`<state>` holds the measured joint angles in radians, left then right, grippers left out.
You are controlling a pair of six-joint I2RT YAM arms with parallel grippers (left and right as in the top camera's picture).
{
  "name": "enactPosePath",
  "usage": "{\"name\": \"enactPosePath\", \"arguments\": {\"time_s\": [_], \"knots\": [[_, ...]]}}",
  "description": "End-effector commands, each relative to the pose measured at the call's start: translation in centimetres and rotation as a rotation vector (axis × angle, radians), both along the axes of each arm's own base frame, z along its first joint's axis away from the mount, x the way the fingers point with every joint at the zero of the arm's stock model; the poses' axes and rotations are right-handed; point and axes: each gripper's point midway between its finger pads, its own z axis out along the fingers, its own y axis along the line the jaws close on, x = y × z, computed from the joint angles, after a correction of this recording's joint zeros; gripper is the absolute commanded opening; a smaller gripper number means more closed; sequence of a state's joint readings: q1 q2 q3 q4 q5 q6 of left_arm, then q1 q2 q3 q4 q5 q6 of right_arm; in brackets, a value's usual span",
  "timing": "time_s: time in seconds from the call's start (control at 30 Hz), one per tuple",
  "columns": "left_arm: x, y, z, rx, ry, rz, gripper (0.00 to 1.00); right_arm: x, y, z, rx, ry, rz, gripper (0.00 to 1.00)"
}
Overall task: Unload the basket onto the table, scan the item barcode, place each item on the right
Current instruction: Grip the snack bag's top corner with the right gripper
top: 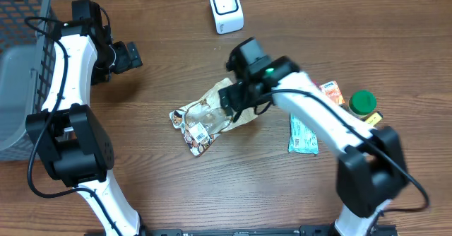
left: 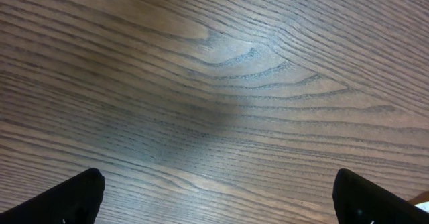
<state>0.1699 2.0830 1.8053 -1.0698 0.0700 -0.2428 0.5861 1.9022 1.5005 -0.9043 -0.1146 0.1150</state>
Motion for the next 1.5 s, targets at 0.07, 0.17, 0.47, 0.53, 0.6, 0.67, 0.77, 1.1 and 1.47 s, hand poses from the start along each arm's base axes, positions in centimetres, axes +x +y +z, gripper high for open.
{"name": "enactPosePath", "arguments": {"time_s": [0.07, 0.17, 0.47, 0.53, 0.6, 0.67, 0.77, 1.1, 1.47], "knots": [[0.5, 0.0, 2.5, 0.016, -0.062, -0.012, 1.0, 1.2, 0.4, -2.5, -0.097, -0.056, 0.02, 0.92], [0.5, 0.0, 2.5, 0.016, -0.062, -0.013, 1.0, 2.0, 0.0, -3.9, -0.138, -0.069, 0.008, 0.92], [0.5, 0.0, 2.5, 0.016, -0.062, -0.012, 1.0, -0.4, 0.6, -7.2, -0.119, 0.068, 0.047, 0.9], [0.5, 0.0, 2.4, 0.016, -0.062, -0.012, 1.0, -0.7, -0.1, -7.7, -0.157, 0.09, -0.002, 0.87], [0.5, 0.0, 2.4, 0.016, -0.062, -0.012, 1.0, -1.1, -0.7, -7.8, -0.168, 0.125, -0.104, 0.83], [0.5, 0.0, 2.4, 0.016, -0.062, -0.013, 1.0, -1.6, -0.9, -7.9, -0.159, 0.172, -0.237, 0.8], [0.5, 0.0, 2.5, 0.016, -0.062, -0.013, 1.0, -2.9, -0.9, -7.9, -0.139, 0.263, -0.385, 0.81], [0.5, 0.0, 2.5, 0.016, -0.062, -0.012, 1.0, -1.8, -0.5, -6.5, -0.091, 0.267, -0.399, 0.81], [0.5, 0.0, 2.5, 0.016, -0.062, -0.012, 1.0, -0.4, -2.7, -6.9, -0.196, 0.161, -0.433, 0.81]]}}
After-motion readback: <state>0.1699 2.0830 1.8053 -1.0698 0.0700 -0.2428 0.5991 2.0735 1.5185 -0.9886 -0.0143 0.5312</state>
